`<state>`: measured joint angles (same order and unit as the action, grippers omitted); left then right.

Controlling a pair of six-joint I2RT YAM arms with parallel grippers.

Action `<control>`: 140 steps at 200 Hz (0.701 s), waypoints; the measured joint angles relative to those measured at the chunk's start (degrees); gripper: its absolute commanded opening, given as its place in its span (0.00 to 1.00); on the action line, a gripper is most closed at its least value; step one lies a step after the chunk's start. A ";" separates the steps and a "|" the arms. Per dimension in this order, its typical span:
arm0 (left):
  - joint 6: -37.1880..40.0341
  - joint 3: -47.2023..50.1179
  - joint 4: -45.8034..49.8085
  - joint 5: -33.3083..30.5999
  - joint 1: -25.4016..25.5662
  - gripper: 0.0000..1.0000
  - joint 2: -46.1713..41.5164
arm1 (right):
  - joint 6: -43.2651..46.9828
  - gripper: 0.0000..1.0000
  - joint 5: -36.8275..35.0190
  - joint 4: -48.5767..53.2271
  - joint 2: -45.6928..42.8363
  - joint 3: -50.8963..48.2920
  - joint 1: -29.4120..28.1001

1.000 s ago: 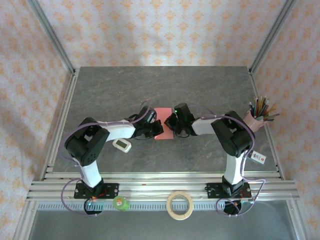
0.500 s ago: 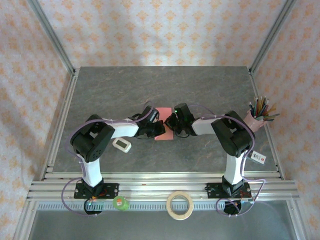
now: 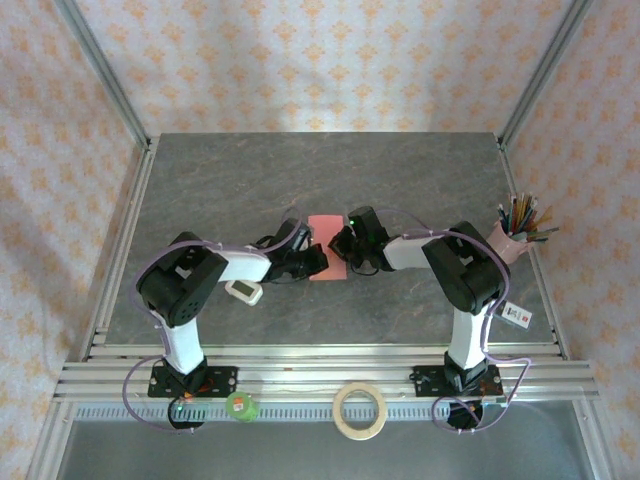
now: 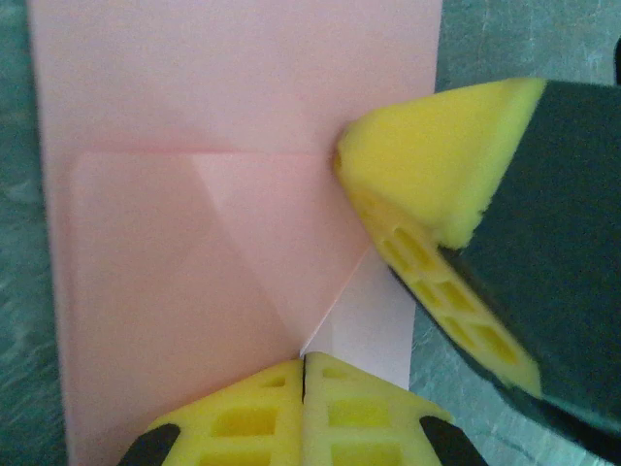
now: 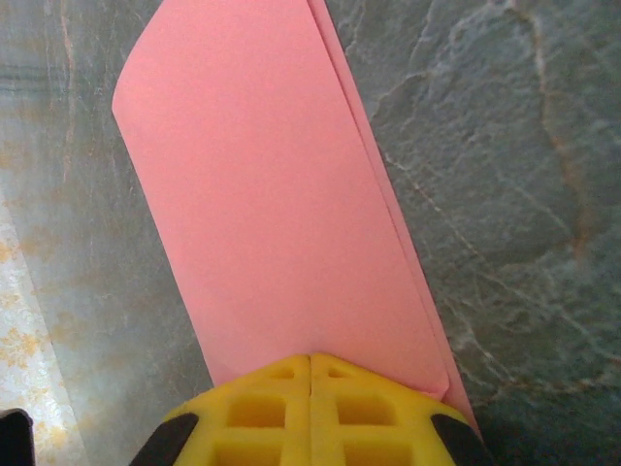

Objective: Fold a paper plane with a square sheet of paper (pick it up from the middle)

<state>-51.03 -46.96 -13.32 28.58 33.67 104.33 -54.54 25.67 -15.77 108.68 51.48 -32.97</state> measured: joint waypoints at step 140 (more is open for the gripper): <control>-2.10 11.04 3.56 3.32 -2.93 0.00 -12.09 | 1.44 0.00 0.09 0.09 0.22 0.28 -0.11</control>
<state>-53.12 -35.92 -9.76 31.90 30.74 92.25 -53.10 25.76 -15.68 108.90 51.77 -33.08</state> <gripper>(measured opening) 0.044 0.051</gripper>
